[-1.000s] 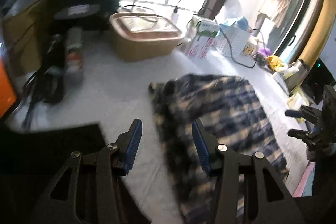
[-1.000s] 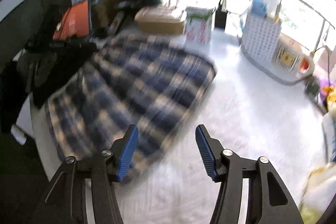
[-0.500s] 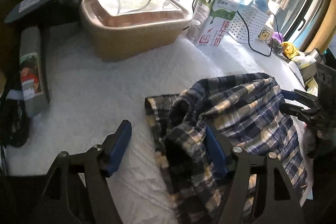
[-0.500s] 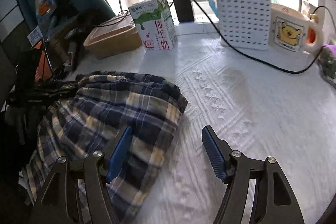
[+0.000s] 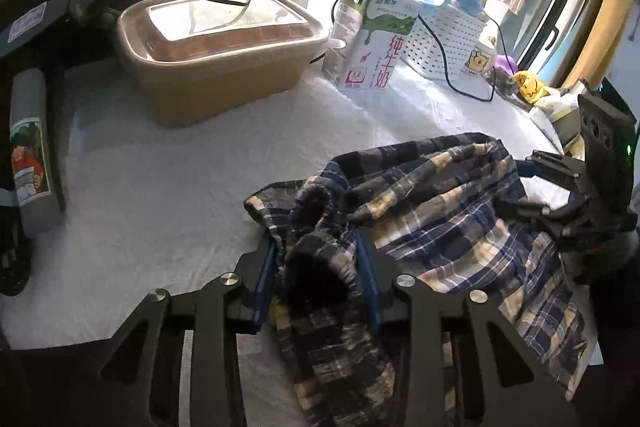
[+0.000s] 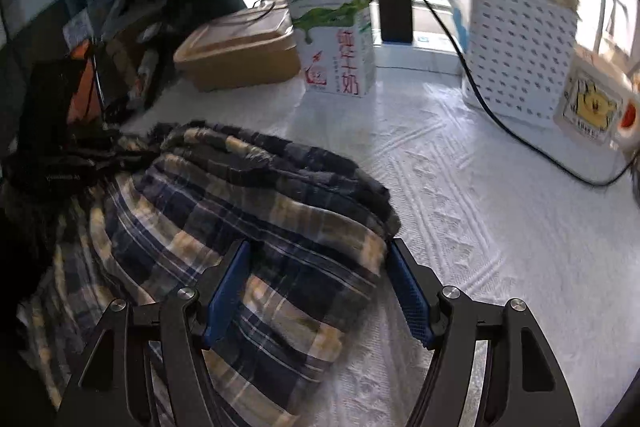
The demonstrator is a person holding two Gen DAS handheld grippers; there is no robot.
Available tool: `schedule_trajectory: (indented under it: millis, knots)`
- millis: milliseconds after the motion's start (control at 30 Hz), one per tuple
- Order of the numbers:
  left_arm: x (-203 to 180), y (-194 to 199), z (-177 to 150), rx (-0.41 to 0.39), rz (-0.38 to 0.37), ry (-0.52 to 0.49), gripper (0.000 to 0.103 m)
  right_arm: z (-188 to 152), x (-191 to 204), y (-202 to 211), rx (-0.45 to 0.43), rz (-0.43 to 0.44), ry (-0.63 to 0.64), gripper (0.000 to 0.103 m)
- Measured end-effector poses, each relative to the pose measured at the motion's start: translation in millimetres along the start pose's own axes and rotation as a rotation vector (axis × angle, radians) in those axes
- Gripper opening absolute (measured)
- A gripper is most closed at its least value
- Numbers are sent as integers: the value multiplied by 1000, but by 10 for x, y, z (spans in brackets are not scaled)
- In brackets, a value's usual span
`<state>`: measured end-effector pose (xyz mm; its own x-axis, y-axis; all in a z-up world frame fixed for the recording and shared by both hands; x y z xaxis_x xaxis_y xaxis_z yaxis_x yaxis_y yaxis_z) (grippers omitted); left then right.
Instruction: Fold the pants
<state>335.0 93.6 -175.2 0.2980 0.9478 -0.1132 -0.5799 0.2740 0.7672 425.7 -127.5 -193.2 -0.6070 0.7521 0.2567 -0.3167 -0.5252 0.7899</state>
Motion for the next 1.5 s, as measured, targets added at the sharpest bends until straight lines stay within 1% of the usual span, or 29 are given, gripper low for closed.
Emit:
schedule_trajectory:
  millis: [33,67,100,133,200,267,300,367,433,533,600,833,1033,1233,1300,1433,1500]
  knots:
    - [-6,1,-1,0,-2,-1,31,-5,33,-13,1,-6,17,71]
    - [-22,9,3,-3,5,-5,29,-10,68,-25,2,-6,31,68]
    - [-35,19,8,-7,12,-9,28,-10,97,-31,1,-4,38,60]
    - [-46,30,10,-14,20,-15,27,-7,119,-27,-3,8,41,57]
    - [-55,67,12,-42,27,-11,25,0,132,-19,-7,33,31,37]
    - [-52,114,7,-67,28,1,22,0,152,-2,-13,63,21,30]
    - [-55,135,6,-74,29,5,20,1,180,14,-28,49,30,27]
    - [-65,211,12,-103,32,19,19,-13,225,75,-54,33,47,24]
    - [-76,302,19,-136,50,37,18,0,288,160,-86,16,50,23]
    - [-110,434,19,-183,66,50,17,45,371,363,-147,12,49,23]
    - [-162,585,30,-237,70,54,17,84,438,515,-184,10,55,23]
    - [-294,1085,26,-341,106,66,16,145,771,1047,-292,-4,113,23]
    - [-413,1671,-11,-462,139,71,16,133,1150,1551,-385,-24,189,23]
    - [-554,2328,-47,-583,203,39,16,112,1584,2066,-488,-27,271,23]
    - [-590,2582,-130,-620,221,33,16,106,1722,2217,-519,-26,298,23]
    - [-619,3035,-212,-693,278,17,16,93,2009,2491,-574,-3,346,23]
    - [-628,3227,-274,-722,308,18,16,98,2156,2606,-596,36,363,23]
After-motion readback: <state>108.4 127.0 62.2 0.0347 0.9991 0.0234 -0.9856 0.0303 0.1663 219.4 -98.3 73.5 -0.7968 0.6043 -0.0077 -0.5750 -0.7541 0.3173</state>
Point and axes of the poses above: each gripper's, at about its wrist camera, not at the fingertips, and y roughly against the way its jaws point, x to its left, z to its top, the point moved 6 cm from there along -y, roughly the way its jaws point, and after that the axes turned 12 degrees about -y, right-handed, at the moved point
